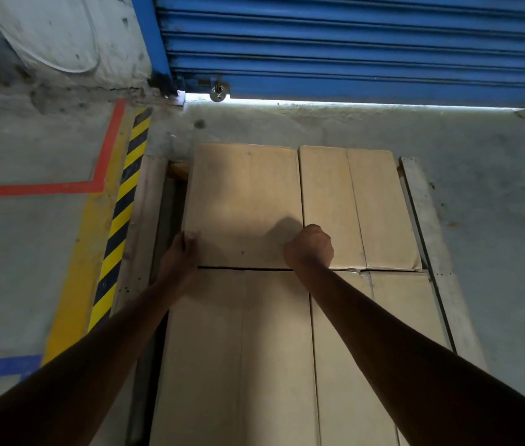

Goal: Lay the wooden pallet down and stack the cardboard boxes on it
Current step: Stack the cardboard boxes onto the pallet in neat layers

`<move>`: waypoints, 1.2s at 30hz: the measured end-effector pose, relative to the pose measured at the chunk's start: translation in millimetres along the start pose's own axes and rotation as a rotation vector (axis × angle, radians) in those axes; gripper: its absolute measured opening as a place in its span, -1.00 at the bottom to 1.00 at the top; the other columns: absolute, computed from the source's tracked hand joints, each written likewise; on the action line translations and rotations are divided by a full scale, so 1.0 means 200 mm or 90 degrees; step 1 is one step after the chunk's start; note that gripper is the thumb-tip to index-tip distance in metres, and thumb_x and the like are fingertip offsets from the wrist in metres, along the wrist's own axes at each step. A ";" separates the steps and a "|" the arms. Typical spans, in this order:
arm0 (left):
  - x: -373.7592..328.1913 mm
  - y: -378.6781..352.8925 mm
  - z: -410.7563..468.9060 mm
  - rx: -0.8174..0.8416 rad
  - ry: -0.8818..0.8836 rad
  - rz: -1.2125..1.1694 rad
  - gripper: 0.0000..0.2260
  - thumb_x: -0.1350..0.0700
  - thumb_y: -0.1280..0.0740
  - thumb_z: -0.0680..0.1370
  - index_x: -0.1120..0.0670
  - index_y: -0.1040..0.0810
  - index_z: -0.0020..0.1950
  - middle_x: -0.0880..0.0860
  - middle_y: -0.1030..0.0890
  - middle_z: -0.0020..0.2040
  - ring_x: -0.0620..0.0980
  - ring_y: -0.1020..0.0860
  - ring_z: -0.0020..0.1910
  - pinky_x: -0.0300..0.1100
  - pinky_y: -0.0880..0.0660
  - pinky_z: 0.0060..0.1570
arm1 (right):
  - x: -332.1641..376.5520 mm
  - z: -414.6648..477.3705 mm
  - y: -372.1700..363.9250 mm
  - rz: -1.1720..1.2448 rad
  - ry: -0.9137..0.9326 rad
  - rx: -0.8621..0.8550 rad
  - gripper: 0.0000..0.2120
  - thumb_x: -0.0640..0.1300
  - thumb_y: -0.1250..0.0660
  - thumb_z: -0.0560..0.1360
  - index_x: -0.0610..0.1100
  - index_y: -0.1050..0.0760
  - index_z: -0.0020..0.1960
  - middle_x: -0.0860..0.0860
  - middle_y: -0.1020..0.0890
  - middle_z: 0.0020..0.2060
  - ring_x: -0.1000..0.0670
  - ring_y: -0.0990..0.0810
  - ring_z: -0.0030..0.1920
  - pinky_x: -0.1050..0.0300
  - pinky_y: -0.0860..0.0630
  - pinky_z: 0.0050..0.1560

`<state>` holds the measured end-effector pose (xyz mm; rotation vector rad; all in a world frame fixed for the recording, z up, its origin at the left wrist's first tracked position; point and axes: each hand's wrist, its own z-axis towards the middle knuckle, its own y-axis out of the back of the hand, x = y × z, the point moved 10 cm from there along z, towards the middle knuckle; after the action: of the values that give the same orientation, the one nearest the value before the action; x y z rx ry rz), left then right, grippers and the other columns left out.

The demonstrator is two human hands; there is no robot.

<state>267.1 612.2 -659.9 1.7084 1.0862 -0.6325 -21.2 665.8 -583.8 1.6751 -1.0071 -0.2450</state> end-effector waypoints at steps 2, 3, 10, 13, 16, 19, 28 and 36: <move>-0.01 0.00 0.00 0.004 -0.002 0.005 -0.52 -0.18 -0.05 0.68 0.08 -0.36 0.47 0.15 -0.49 0.36 0.17 -0.47 0.31 -0.08 -0.36 0.19 | -0.01 0.00 0.02 0.012 0.002 -0.004 -0.68 -0.16 -0.35 0.54 -0.25 -0.49 0.25 -0.18 -0.62 0.16 -0.18 -0.60 0.18 0.00 -0.56 0.20; 0.00 0.01 0.00 0.008 -0.004 0.007 -0.51 -0.18 -0.05 0.68 0.09 -0.37 0.47 0.15 -0.50 0.36 0.16 -0.47 0.31 -0.10 -0.36 0.17 | -0.01 0.00 0.04 0.021 0.002 -0.004 -0.70 -0.18 -0.33 0.55 -0.26 -0.50 0.24 -0.18 -0.63 0.15 -0.18 -0.61 0.17 0.00 -0.56 0.17; -0.04 0.00 -0.04 0.031 -0.022 0.027 -0.50 -0.17 -0.03 0.67 0.10 -0.30 0.50 0.18 -0.46 0.39 0.22 -0.44 0.34 -0.09 -0.33 0.15 | -0.28 0.00 0.16 0.079 0.235 -0.136 -0.61 0.04 -0.13 0.67 -0.19 -0.63 0.08 -0.12 -0.68 -0.09 -0.16 -0.65 -0.04 0.18 -0.47 -0.16; -0.05 0.01 -0.07 0.003 -0.032 0.026 -0.52 -0.14 -0.03 0.68 0.11 -0.31 0.49 0.21 -0.46 0.39 0.24 -0.45 0.34 -0.05 -0.36 0.17 | -0.42 -0.12 0.05 -0.044 0.355 -0.145 -0.48 0.12 0.04 0.68 -0.16 -0.48 0.38 -0.20 -0.54 0.32 -0.21 -0.48 0.35 -0.05 -0.46 0.30; -0.04 0.02 -0.05 -0.009 -0.035 0.066 -0.53 -0.14 -0.04 0.68 0.09 -0.31 0.50 0.22 -0.48 0.38 0.25 -0.47 0.32 0.02 -0.40 0.22 | -0.46 -0.17 -0.06 -0.164 0.363 -0.099 -0.51 0.04 0.04 0.67 -0.03 -0.25 0.57 -0.12 -0.16 0.59 -0.15 -0.06 0.60 -0.17 -0.10 0.56; -0.07 0.04 -0.04 -0.058 -0.117 0.181 -0.43 -0.20 -0.03 0.66 0.18 -0.28 0.50 0.29 -0.48 0.35 0.32 -0.46 0.31 0.10 -0.40 0.24 | -0.46 -0.17 -0.09 -0.195 0.370 -0.107 -0.50 0.02 0.08 0.67 -0.02 -0.17 0.59 -0.13 -0.09 0.61 -0.14 0.01 0.61 -0.19 -0.06 0.57; -0.33 -0.69 -0.72 0.101 -0.539 0.558 -0.42 -0.16 -0.03 0.64 0.12 -0.18 0.59 0.23 -0.11 0.60 0.22 -0.03 0.59 0.26 -0.13 0.48 | -0.47 -0.22 -0.11 -0.261 0.387 -0.086 -0.41 0.11 0.14 0.66 -0.15 -0.10 0.61 -0.14 -0.07 0.61 -0.16 0.03 0.61 -0.24 -0.09 0.55; -0.31 -0.76 -0.71 0.077 -0.484 0.594 -0.47 -0.09 0.05 0.67 0.12 -0.18 0.59 0.14 -0.10 0.62 0.13 -0.02 0.61 0.18 -0.08 0.53 | -0.47 -0.21 -0.13 -0.234 0.382 -0.093 -0.44 0.06 0.11 0.67 -0.12 0.00 0.62 -0.10 -0.01 0.62 -0.11 0.09 0.62 -0.20 -0.02 0.58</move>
<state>94.4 737.9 -623.5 1.6192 -0.2976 -0.6310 -41.1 762.7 -621.9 1.6445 -0.2286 -0.0431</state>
